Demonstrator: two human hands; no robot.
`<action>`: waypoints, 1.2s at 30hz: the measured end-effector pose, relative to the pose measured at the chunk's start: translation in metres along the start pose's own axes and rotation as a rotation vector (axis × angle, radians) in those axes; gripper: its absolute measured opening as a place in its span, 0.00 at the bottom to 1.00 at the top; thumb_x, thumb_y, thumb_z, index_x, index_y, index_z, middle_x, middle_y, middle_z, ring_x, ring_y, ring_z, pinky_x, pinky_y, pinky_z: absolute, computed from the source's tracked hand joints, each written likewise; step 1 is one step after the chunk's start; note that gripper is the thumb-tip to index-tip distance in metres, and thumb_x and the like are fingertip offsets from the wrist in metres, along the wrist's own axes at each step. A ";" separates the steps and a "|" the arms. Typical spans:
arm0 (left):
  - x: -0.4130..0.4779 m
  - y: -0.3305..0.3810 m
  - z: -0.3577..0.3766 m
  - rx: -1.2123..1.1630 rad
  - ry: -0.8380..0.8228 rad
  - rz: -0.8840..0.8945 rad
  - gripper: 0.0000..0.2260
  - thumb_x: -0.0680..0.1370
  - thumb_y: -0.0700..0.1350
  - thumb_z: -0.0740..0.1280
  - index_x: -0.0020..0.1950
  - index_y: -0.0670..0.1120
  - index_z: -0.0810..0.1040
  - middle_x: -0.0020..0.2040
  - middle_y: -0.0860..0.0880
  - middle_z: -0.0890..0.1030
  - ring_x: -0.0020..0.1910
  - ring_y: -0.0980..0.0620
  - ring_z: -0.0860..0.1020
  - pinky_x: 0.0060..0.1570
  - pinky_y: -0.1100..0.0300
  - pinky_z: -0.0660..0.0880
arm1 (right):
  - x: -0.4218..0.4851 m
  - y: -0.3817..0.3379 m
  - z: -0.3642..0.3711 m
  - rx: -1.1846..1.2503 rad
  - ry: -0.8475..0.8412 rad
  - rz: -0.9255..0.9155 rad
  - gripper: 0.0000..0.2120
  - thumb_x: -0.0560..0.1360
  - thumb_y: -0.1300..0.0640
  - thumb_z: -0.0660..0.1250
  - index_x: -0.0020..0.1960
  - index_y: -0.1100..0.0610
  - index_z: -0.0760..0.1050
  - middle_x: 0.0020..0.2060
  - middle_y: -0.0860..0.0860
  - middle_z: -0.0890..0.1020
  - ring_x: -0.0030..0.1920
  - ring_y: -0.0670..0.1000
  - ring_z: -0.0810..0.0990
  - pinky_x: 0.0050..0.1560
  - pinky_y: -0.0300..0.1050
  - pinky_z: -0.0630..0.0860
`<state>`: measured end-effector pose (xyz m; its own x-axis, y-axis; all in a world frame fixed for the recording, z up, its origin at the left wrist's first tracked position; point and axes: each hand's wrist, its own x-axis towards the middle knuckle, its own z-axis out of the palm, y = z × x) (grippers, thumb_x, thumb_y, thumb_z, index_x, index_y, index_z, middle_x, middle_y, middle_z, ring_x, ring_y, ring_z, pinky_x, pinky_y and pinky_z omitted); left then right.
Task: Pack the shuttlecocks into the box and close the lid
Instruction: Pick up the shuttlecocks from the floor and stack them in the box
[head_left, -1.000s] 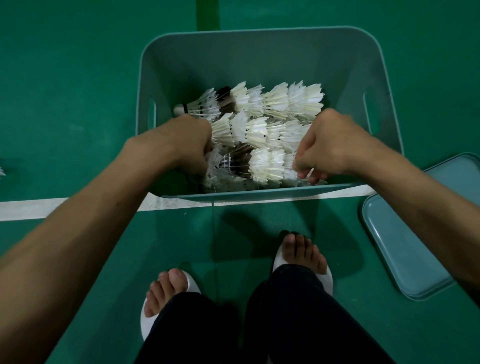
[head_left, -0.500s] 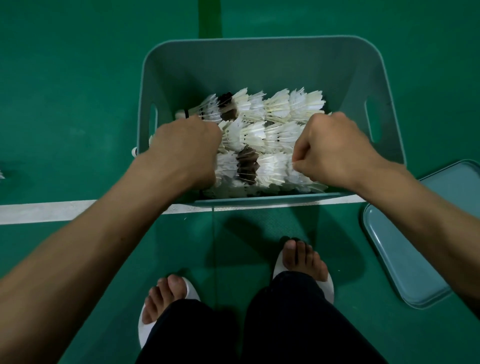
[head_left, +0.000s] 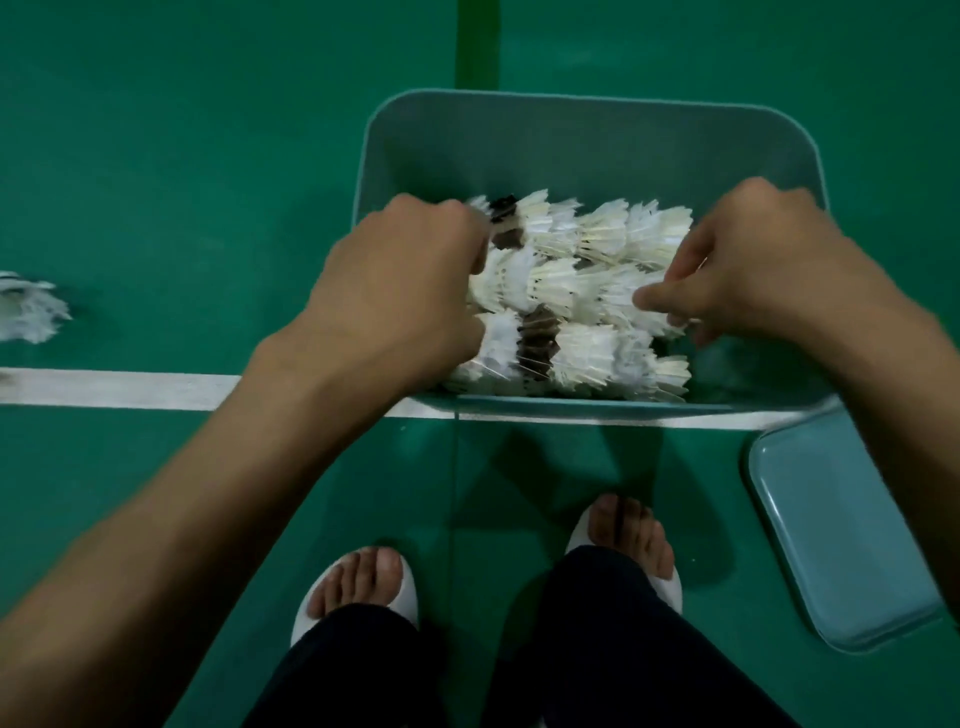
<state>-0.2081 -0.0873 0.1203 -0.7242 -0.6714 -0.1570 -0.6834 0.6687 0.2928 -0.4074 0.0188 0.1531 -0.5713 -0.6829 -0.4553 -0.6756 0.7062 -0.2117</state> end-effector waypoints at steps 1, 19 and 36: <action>-0.006 -0.005 -0.007 -0.046 0.077 -0.008 0.10 0.69 0.46 0.74 0.48 0.51 0.77 0.45 0.49 0.82 0.43 0.43 0.80 0.42 0.47 0.80 | -0.002 -0.011 -0.005 0.023 0.019 -0.040 0.15 0.70 0.44 0.79 0.35 0.54 0.84 0.24 0.49 0.83 0.34 0.47 0.84 0.48 0.48 0.82; -0.049 -0.307 0.027 -0.033 0.378 -0.999 0.29 0.71 0.45 0.72 0.72 0.48 0.71 0.75 0.37 0.64 0.73 0.33 0.63 0.69 0.39 0.65 | 0.045 -0.287 0.085 -0.488 -0.405 -0.683 0.13 0.77 0.49 0.68 0.53 0.58 0.83 0.48 0.55 0.85 0.49 0.57 0.83 0.50 0.45 0.79; -0.016 -0.198 0.063 -0.725 0.574 -0.624 0.14 0.79 0.54 0.68 0.63 0.53 0.83 0.67 0.47 0.70 0.60 0.55 0.74 0.68 0.56 0.71 | 0.070 -0.274 0.097 -0.394 -0.305 -0.555 0.14 0.76 0.60 0.65 0.60 0.54 0.81 0.56 0.59 0.83 0.58 0.61 0.81 0.61 0.53 0.79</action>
<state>-0.0672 -0.1893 0.0057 0.0047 -0.9979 -0.0643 -0.5621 -0.0558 0.8252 -0.2164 -0.2043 0.0953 0.0182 -0.7971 -0.6035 -0.9769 0.1143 -0.1804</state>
